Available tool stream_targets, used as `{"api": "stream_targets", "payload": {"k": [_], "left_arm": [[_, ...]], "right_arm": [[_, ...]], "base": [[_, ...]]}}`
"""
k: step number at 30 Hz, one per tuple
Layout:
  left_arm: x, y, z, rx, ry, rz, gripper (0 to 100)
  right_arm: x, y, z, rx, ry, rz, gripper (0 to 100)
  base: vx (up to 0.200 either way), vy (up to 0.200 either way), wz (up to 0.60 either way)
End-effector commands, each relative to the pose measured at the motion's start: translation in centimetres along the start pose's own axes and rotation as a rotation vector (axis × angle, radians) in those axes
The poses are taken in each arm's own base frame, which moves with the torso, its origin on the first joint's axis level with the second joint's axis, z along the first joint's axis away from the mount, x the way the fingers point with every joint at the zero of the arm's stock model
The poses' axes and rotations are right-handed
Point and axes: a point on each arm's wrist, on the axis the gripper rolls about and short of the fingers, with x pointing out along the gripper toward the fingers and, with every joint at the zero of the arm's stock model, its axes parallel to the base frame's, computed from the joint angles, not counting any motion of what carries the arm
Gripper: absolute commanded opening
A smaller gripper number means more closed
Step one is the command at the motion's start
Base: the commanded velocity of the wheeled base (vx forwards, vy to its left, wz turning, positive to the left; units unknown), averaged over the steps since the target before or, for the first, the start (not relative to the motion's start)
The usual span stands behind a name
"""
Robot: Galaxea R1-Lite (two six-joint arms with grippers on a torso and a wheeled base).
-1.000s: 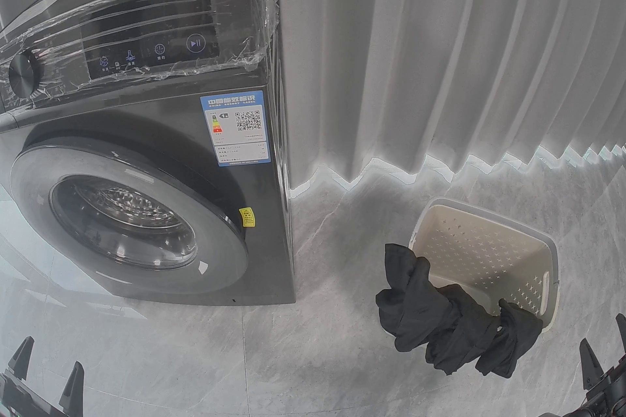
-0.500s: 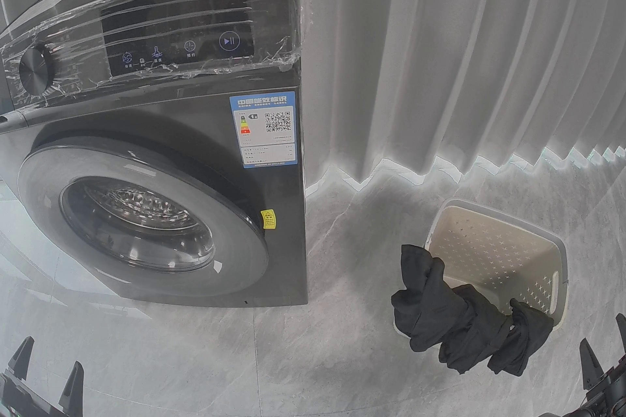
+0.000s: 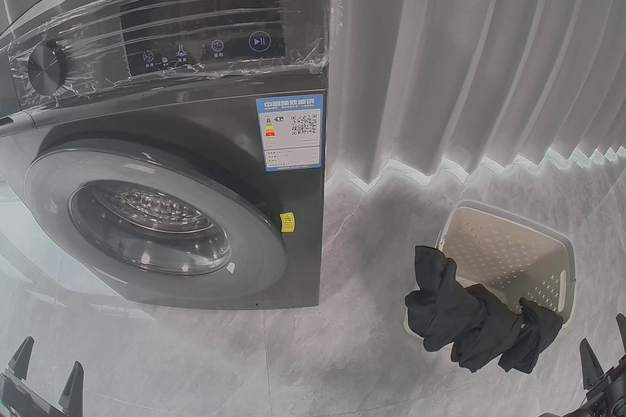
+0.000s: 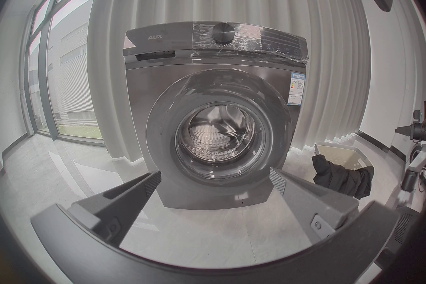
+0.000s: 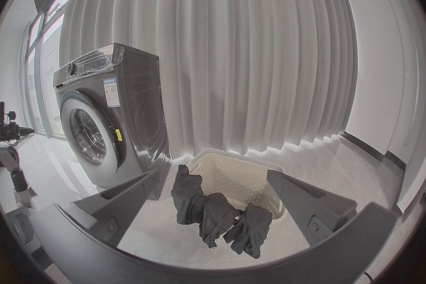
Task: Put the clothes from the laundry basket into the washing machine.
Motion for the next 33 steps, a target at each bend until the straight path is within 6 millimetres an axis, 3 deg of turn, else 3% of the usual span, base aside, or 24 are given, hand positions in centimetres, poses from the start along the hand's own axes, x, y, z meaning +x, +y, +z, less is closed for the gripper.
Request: {"api": "stream_targets", "payload": {"k": [1, 13, 19, 25, 33], "left_arm": [[0.02, 0.01, -0.51, -0.005, 0.002, 0.000, 100], [0.02, 0.01, -0.51, -0.002, 0.002, 0.000, 100], [0.02, 0.01, -0.51, -0.005, 0.002, 0.000, 100], [0.02, 0.01, -0.51, -0.002, 0.001, 0.004, 100], [0.02, 0.01, -0.51, -0.002, 0.002, 0.002, 100]], "right_arm": [[0.06, 0.00, -0.50, 0.000, 0.008, 0.001, 100], [0.06, 0.00, -0.50, 0.000, 0.008, 0.001, 100], [0.06, 0.00, -0.50, 0.000, 0.008, -0.001, 100], [0.06, 0.00, -0.50, 0.000, 0.008, -0.001, 100], [0.06, 0.00, -0.50, 0.000, 0.008, 0.001, 100]], "base": [[0.000, 0.200, 0.00], [0.000, 0.200, 0.00], [0.000, 0.000, 0.00], [-0.200, 0.000, 0.00], [0.000, 0.000, 0.00]]}}
